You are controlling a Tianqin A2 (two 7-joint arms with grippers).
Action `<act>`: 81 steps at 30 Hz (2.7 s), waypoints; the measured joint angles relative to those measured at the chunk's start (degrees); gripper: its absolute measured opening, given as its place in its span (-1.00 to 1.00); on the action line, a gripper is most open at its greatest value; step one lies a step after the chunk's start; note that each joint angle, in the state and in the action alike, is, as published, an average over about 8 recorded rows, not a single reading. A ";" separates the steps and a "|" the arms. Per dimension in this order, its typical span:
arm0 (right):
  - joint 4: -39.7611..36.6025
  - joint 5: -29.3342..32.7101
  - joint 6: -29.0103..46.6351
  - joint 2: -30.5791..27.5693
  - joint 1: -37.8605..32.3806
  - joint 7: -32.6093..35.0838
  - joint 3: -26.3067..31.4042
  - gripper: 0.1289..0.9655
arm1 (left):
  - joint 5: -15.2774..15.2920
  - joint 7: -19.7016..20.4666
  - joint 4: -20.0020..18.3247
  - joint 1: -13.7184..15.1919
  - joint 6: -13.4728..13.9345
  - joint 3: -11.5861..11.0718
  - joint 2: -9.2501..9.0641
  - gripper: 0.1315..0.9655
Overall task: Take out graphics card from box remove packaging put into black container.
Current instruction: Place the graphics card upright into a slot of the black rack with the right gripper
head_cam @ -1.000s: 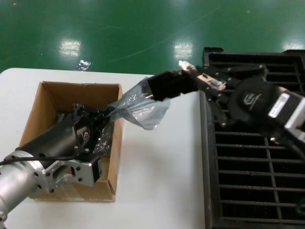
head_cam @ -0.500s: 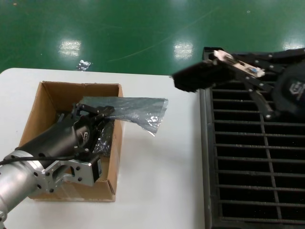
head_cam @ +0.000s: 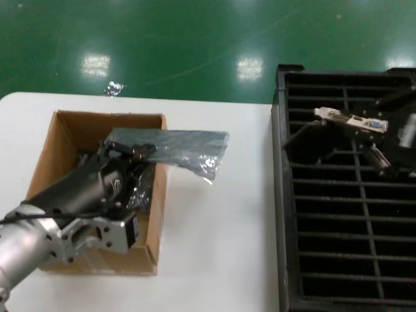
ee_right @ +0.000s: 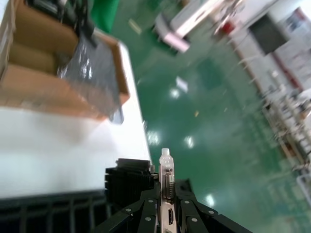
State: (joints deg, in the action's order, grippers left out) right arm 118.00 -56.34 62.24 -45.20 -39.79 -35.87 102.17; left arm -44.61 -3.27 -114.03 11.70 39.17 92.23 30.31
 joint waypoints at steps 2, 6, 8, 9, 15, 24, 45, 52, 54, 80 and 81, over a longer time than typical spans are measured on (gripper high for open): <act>0.00 4.33 4.38 2.14 -2.80 -2.08 2.58 -0.88 | 0.00 0.00 0.00 0.00 0.00 0.00 0.00 -0.98; 0.00 12.74 13.31 7.05 -8.23 -6.05 8.05 -0.88 | 0.00 0.00 0.00 0.00 0.00 0.00 0.00 -0.98; 0.00 16.25 17.41 9.17 -11.04 -8.44 11.39 -0.88 | 0.00 0.00 0.00 0.00 0.00 0.00 0.00 -0.98; 0.00 17.74 19.25 10.06 -12.52 -9.84 13.31 -0.88 | 0.00 0.00 0.00 0.00 0.00 0.00 0.00 -0.98; 0.00 21.45 25.77 12.39 -22.54 -20.96 27.66 -0.88 | 0.00 -0.01 0.00 0.00 0.00 0.00 0.00 -0.98; 0.00 16.37 27.56 10.45 -37.48 -38.61 48.96 -0.88 | 0.00 -0.01 0.00 0.00 0.00 0.00 -0.01 -0.98; 0.00 33.18 27.25 8.60 -26.42 -41.40 48.42 -0.88 | 0.00 -0.01 0.00 0.00 0.01 -0.01 -0.01 -0.98; 0.00 39.08 26.57 11.28 -18.03 -36.11 40.69 -0.88 | 0.00 -0.01 0.00 0.00 0.01 -0.01 -0.01 -0.98; 0.00 40.21 26.77 12.20 -16.71 -35.13 39.44 -0.88 | 0.00 -0.01 0.00 0.00 0.01 -0.01 -0.01 -0.98; 0.00 38.77 27.71 11.40 -21.26 -43.35 48.72 -0.88 | 0.00 -0.01 0.00 0.00 0.01 -0.01 -0.01 -0.98; 0.00 38.51 27.71 11.17 -21.52 -43.60 49.02 -0.88 | 0.00 -0.01 0.00 0.00 0.01 -0.01 -0.01 -0.98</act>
State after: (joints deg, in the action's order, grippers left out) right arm 118.01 -17.83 89.95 -34.03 -61.31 -79.47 151.20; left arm -44.61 -3.28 -114.03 11.70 39.18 92.22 30.30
